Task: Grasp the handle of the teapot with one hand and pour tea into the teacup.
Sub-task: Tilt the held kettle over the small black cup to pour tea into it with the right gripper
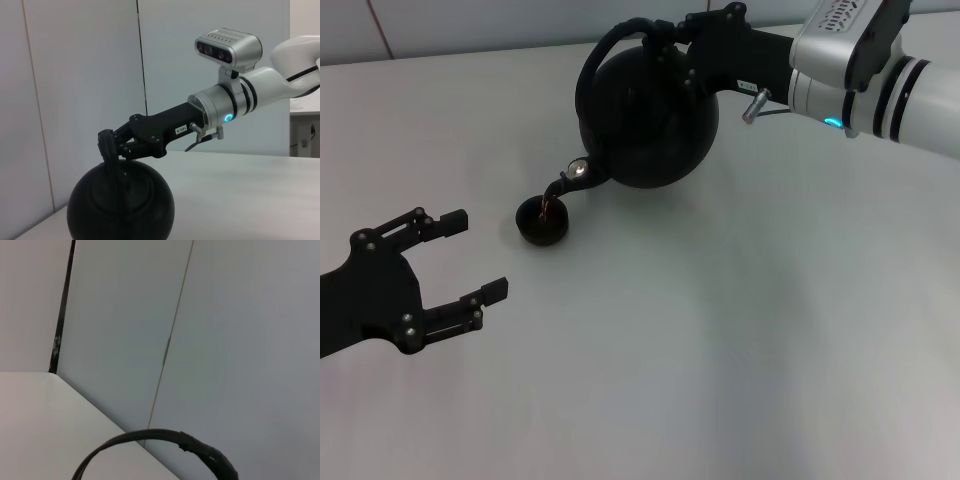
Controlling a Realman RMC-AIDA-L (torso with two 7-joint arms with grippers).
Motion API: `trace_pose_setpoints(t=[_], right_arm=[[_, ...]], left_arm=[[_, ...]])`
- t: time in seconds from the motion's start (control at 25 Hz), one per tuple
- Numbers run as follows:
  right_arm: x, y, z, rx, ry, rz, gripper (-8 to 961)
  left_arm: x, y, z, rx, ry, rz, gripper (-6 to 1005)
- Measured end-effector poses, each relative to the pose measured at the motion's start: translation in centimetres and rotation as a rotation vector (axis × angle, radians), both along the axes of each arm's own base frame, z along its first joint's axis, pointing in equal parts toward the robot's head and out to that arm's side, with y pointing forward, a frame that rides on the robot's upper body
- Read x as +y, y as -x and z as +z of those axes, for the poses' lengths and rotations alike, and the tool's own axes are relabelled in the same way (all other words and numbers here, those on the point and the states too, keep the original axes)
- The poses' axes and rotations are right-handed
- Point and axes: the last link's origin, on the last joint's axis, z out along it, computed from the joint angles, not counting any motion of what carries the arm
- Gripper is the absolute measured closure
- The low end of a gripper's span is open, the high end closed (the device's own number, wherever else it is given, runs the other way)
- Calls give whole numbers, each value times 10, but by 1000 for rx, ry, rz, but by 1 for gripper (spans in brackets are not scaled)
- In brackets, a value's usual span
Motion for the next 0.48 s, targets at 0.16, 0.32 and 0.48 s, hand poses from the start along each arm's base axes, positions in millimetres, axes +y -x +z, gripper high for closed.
trace_pose_setpoints(t=[0.16,0.32,0.48], right_arm=[[0,1,0,0,-1,2,813],[0,2,0,-2,2,6,813],[0,3,-1,-5,5,11,813]], left_arm=[[0,0,0,0,0,0,197],[0,0,0,0,0,1,197],[0,0,0,1,-1,1,197]])
